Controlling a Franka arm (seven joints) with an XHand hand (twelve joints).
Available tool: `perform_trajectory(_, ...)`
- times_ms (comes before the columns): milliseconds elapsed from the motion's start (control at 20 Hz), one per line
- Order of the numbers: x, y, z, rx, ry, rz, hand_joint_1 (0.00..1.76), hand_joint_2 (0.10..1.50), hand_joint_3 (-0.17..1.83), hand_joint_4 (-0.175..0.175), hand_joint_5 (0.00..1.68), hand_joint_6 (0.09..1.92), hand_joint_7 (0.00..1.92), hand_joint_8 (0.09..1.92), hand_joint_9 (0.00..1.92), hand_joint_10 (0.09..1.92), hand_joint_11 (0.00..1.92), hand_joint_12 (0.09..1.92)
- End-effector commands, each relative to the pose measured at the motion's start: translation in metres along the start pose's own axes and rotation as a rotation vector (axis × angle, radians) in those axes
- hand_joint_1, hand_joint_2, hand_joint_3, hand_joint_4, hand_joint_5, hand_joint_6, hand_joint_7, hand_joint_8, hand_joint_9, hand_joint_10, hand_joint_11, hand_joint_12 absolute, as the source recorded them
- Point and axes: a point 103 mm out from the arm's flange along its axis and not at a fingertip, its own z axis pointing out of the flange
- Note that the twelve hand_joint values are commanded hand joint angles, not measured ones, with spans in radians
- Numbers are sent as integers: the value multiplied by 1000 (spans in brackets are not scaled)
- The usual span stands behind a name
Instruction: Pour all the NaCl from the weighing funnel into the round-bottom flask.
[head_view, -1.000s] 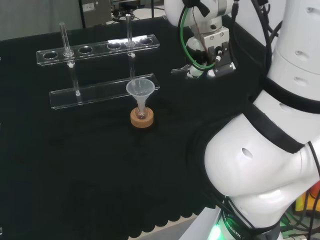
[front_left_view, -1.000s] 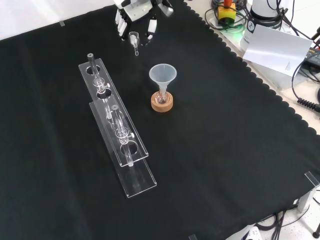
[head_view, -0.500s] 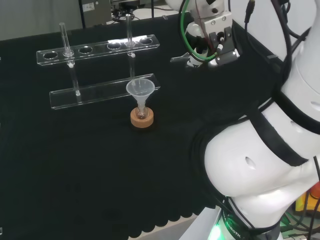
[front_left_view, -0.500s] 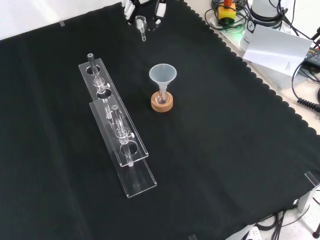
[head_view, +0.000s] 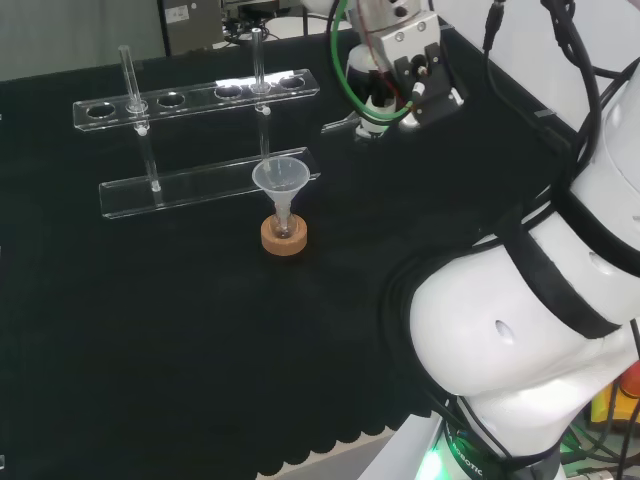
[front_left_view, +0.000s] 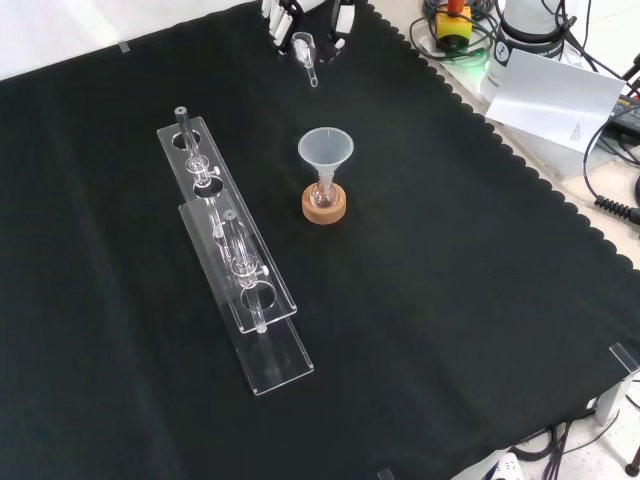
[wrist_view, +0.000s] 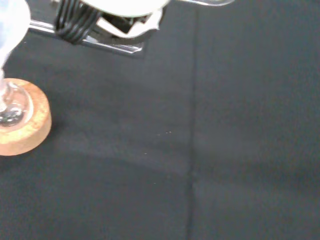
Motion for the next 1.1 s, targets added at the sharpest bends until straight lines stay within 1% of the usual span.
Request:
perform_trajectory(50,22,1,-6,7,-38,-31,1113,720,684,56,1108,968,897,754,1096,412,914,981)
perform_trajectory(250,32,7,-6,24,-72,-52,1113,719,685,58,1108,968,897,754,1097,412,913,982)
perform_trajectory(500,36,15,-5,48,-108,-50,1112,719,686,60,1109,967,898,753,1098,411,913,983)
perform_trajectory(650,39,18,-4,59,-118,-57,1112,718,687,62,1109,967,899,752,1098,411,913,984)
perform_trajectory(850,43,21,-3,71,-155,-64,1112,717,688,64,1110,967,900,752,1099,411,912,985)
perform_trajectory(950,45,22,-2,77,-193,-70,1111,717,689,65,1110,966,900,751,1099,410,912,986)
perform_trajectory(1100,48,23,-2,81,-218,-71,1111,716,689,66,1110,966,901,750,1099,410,912,986)
